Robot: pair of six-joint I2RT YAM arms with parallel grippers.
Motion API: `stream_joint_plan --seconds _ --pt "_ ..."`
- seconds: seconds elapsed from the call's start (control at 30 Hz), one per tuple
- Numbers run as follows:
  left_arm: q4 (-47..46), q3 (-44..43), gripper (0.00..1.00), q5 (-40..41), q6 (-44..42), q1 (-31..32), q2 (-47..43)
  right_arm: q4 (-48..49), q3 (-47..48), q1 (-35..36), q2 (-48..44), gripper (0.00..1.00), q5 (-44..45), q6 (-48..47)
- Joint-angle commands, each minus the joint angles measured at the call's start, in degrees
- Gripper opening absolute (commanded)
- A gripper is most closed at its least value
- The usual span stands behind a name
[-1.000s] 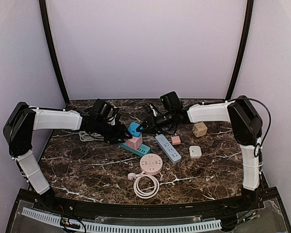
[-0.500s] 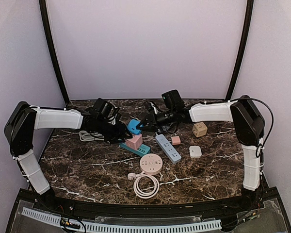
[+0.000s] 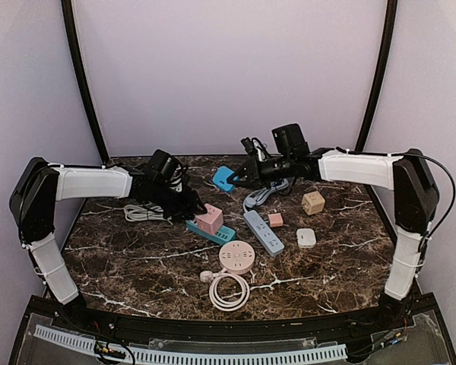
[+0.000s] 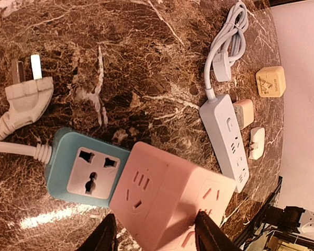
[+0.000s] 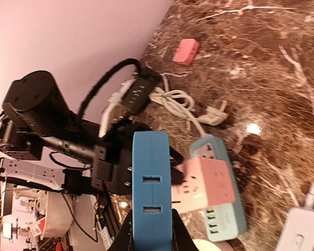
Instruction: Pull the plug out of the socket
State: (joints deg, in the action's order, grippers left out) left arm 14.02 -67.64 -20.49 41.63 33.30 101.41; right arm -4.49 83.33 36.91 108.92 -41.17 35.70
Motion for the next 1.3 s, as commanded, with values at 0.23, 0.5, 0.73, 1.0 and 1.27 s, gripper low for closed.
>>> stream_joint_plan --seconds 0.23,0.5,0.73,1.0,1.27 --pt "9.3 -13.0 0.55 3.4 -5.2 2.6 1.3 -18.5 -15.1 -6.9 -16.8 0.00 34.5 -6.3" --pt "14.2 -18.5 0.57 6.8 -8.8 5.1 3.1 -23.5 -26.7 -14.2 -22.9 0.00 49.6 -0.9" --pt "17.3 -21.4 0.59 9.6 -11.0 6.9 4.6 -24.4 -28.4 -17.1 -19.6 0.00 54.9 -0.1" --pt "19.2 -22.9 0.61 10.1 -12.4 7.7 6.3 -23.5 -27.9 -17.1 -14.6 0.00 56.8 -0.3" --pt "22.7 -23.4 0.68 14.8 -14.4 8.4 7.6 -22.6 -28.3 -16.1 -14.8 0.15 56.2 -1.4"
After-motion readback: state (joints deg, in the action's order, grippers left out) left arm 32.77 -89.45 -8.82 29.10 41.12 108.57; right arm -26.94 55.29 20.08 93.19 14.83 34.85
